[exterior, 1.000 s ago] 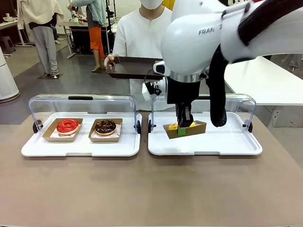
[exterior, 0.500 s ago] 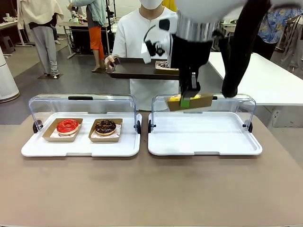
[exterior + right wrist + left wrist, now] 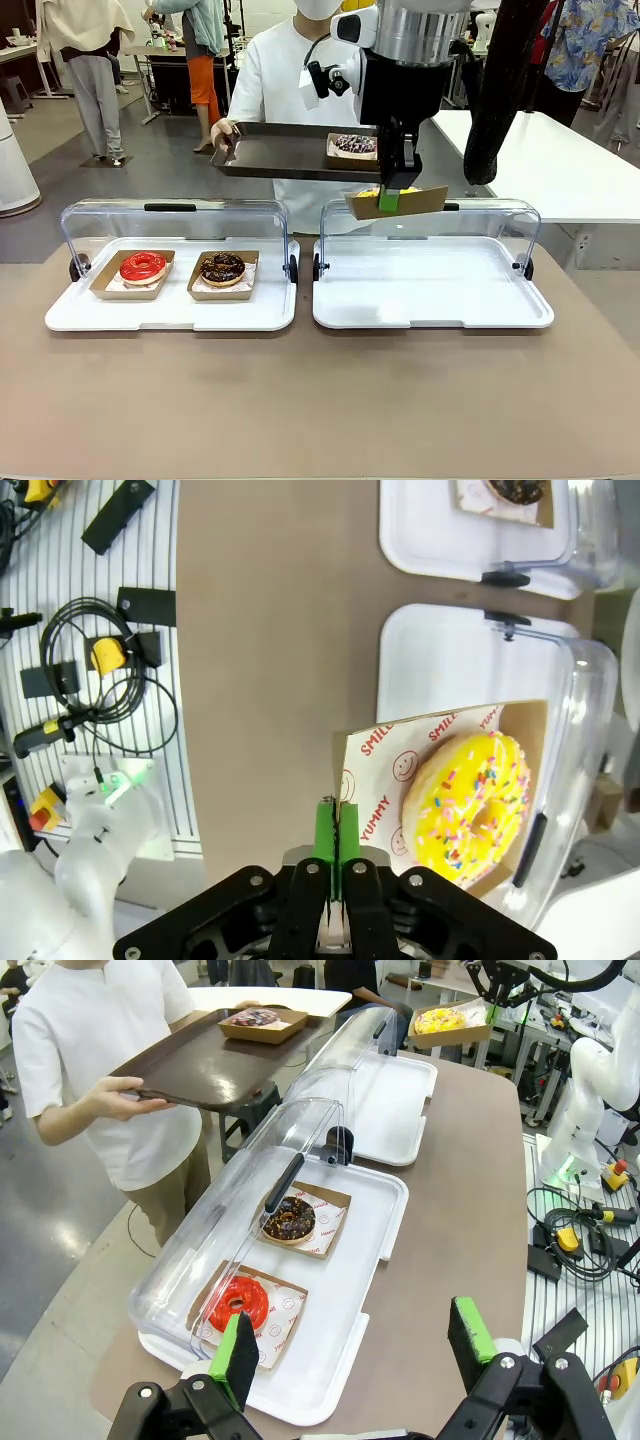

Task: Provide the desired donut to the person.
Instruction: Pick up and lift the Paper togo box containing the Donut pointed at by the person, then place the picked Paper togo box onto the Handle tray extended by the person.

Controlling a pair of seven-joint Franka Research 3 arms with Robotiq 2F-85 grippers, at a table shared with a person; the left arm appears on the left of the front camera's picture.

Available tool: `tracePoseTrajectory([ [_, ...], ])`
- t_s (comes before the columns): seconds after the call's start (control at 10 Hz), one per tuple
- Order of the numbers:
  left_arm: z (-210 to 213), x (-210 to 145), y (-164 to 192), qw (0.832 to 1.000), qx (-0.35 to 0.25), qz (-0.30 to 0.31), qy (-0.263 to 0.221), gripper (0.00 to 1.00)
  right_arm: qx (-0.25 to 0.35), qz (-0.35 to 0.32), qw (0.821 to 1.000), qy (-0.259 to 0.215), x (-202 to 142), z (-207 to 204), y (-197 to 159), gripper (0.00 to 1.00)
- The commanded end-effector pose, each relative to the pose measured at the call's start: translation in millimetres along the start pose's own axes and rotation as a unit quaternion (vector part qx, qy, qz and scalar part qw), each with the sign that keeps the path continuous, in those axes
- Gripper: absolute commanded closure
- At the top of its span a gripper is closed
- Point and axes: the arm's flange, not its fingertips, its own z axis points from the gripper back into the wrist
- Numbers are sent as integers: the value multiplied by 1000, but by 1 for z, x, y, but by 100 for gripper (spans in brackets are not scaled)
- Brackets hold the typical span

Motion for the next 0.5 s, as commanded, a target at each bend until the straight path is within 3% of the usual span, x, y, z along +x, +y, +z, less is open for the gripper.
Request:
tracePoseTrajectory([
  [0.0, 1, 1, -2, 1000, -1, -2, -1, 0, -4, -8, 1000, 4, -1, 1, 7, 100],
  [0.4, 1, 1, -2, 1000, -1, -2, -1, 0, -4, -8, 1000, 4, -1, 1, 7, 100],
])
